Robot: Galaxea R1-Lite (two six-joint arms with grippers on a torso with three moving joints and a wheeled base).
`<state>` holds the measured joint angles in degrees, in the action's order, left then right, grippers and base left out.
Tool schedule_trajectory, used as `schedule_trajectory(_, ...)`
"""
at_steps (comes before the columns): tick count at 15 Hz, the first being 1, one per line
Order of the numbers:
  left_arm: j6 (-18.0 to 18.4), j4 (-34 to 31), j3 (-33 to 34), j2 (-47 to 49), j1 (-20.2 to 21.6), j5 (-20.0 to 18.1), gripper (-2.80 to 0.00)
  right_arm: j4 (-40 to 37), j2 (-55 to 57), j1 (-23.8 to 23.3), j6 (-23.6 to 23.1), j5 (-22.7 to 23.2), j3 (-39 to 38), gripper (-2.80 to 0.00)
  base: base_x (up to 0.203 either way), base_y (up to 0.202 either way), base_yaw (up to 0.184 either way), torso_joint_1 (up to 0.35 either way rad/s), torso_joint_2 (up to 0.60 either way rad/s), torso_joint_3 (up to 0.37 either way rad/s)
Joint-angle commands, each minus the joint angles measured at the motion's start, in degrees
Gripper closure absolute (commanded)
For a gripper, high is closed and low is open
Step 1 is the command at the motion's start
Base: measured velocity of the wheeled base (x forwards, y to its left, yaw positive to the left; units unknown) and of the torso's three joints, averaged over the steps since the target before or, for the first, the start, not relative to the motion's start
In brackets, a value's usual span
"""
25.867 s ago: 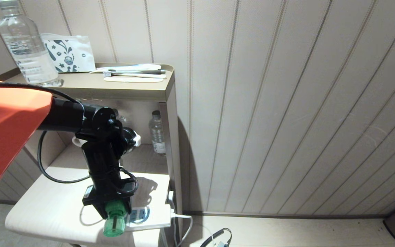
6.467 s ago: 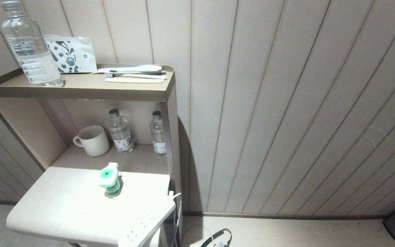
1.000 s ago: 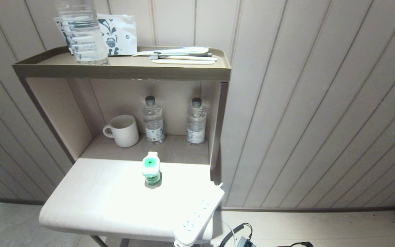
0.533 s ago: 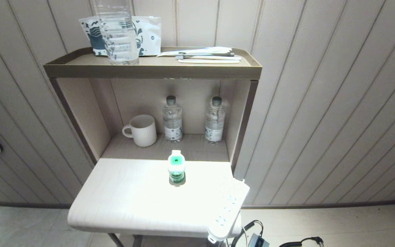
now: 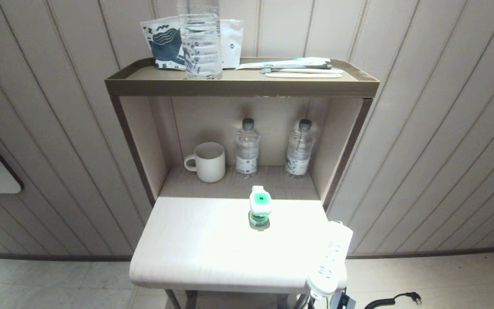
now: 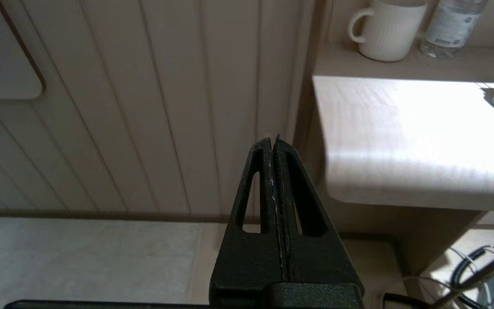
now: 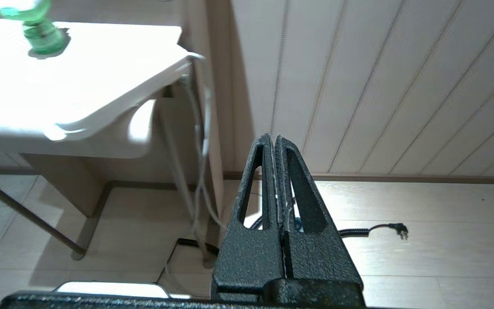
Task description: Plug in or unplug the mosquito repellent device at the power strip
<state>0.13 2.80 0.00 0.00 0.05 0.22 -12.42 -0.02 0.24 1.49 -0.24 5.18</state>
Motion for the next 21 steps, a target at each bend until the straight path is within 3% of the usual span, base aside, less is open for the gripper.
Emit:
schedule_trajectory(1,0.0,0.0,0.0,0.1,0.0,0.0,0.0,-0.1,0.0,0.0,0.0,0.0,0.0,0.0,0.0,0.186,-0.007,0.002,0.0,0.003)
schedule_trajectory(14,0.7,0.0,0.0,0.1,0.0,0.0,0.0,-0.1,0.0,0.0,0.0,0.0,0.0,0.0,-0.007,0.186,-0.003,0.002,0.0,0.003)
schedule_trajectory(21,0.7,0.0,0.0,0.0,0.0,0.0,0.0,-0.1,0.0,0.0,0.0,0.0,0.0,0.0,-0.023,0.027,0.003,0.0,0.0,0.001)
